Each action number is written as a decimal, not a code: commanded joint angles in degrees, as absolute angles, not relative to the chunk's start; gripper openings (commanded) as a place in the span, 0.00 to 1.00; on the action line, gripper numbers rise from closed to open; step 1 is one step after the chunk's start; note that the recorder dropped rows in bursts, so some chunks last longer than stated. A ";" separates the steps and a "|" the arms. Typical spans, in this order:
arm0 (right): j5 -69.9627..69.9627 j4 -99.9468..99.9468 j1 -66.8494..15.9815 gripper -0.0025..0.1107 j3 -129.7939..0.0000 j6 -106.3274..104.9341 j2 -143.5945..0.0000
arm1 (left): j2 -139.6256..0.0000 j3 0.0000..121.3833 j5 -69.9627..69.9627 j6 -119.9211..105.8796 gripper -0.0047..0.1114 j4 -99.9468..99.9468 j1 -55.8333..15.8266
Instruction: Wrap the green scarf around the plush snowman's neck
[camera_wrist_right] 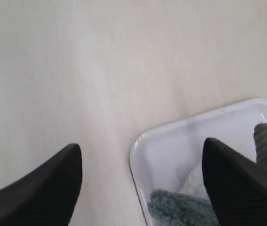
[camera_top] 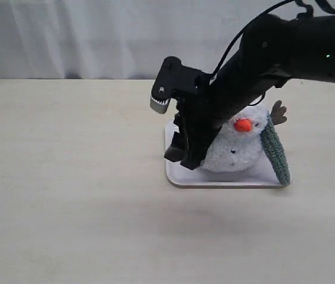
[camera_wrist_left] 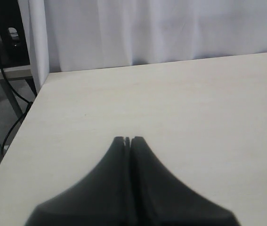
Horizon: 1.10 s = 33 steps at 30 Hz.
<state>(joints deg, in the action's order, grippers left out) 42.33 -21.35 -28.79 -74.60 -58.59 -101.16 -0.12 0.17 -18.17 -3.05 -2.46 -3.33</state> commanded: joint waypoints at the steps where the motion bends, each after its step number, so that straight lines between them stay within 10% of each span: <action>1: 41.20 -29.38 -28.78 0.62 -74.63 -53.96 -96.05 | 0.00 0.00 -17.72 -2.90 0.04 -2.41 -3.75; 11: 34.15 -15.53 -28.66 0.57 -74.63 -31.05 -87.42 | 0.00 0.00 -17.72 -2.90 0.04 -2.41 -3.75; 19: 34.92 8.98 -28.66 0.05 -74.52 -8.12 -88.62 | 0.00 0.00 -17.72 -2.90 0.04 -2.41 -3.75; 33: 46.45 7.80 -23.07 0.06 -82.89 -3.50 -99.21 | 0.00 0.00 -17.72 -2.90 0.04 -2.41 -3.75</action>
